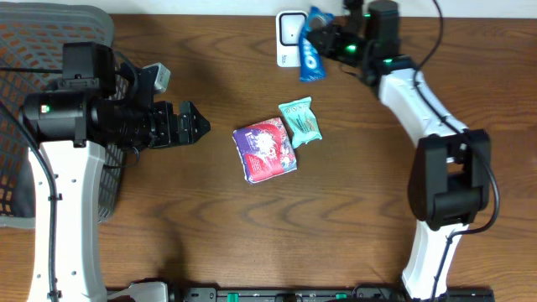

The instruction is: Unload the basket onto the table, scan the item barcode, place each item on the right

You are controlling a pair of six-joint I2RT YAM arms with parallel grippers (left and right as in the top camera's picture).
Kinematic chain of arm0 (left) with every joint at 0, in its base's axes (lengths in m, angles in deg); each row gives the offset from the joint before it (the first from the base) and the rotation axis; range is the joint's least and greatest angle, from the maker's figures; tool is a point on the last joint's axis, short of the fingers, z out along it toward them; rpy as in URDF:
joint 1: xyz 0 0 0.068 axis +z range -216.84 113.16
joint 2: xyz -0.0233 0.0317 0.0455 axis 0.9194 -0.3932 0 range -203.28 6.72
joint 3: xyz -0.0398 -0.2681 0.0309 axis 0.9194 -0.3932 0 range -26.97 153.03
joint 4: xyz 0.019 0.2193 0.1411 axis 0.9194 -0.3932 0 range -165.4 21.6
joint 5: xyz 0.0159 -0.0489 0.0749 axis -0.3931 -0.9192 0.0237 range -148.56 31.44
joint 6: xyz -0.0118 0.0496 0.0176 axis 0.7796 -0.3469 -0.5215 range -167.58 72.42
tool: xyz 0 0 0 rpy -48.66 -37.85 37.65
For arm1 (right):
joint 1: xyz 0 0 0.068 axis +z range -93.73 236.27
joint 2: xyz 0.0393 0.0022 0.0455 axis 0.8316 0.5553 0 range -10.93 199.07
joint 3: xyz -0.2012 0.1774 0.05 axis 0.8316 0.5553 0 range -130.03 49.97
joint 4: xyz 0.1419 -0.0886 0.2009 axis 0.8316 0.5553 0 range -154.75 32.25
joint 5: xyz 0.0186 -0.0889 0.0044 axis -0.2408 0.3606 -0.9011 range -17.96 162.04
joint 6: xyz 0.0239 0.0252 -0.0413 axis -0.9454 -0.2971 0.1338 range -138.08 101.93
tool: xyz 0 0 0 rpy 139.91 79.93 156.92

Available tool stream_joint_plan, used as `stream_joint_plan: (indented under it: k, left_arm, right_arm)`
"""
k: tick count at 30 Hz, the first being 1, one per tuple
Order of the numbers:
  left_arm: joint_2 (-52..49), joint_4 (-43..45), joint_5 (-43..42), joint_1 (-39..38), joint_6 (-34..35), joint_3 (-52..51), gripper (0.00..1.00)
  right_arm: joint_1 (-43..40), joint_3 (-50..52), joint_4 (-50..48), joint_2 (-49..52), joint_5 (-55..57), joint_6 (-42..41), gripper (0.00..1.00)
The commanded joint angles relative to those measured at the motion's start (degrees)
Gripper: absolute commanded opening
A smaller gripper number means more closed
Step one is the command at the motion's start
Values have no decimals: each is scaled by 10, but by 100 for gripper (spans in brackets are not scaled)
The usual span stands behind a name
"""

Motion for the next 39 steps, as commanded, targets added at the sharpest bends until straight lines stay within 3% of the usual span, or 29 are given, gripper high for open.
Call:
stream_joint_plan:
  k: [1,9,16,28,35,37,39]
  left_arm:
    - [-2,-2,5,-1,-6,-3,98]
    - [-2,-2,5,-1,-6,-3,98]
    - [-2,-2,5,-1,-6,-3,98]
    - [-2,-2,5,-1,-6,-3,98]
    - [-2,-2,5,-1,-6,-3,98]
    - [-2,-2,5,-1,-6,-3,98]
    - [-2,-2,5,-1,-6,-3,98]
  right_arm:
    - [34,-10,-10,-3,83,-35,1]
    - [57,-10,-68,35,95,-27,1]
    - [30,-26,-39,34,74,14,1]
    - [-204,-191,430,3,136,186,1]
    - [-337,-174,559,4,252,309,1]
    - [-364,-162,572,4,313,310,10]
    - [-389,-150,579,4,335,310,42]
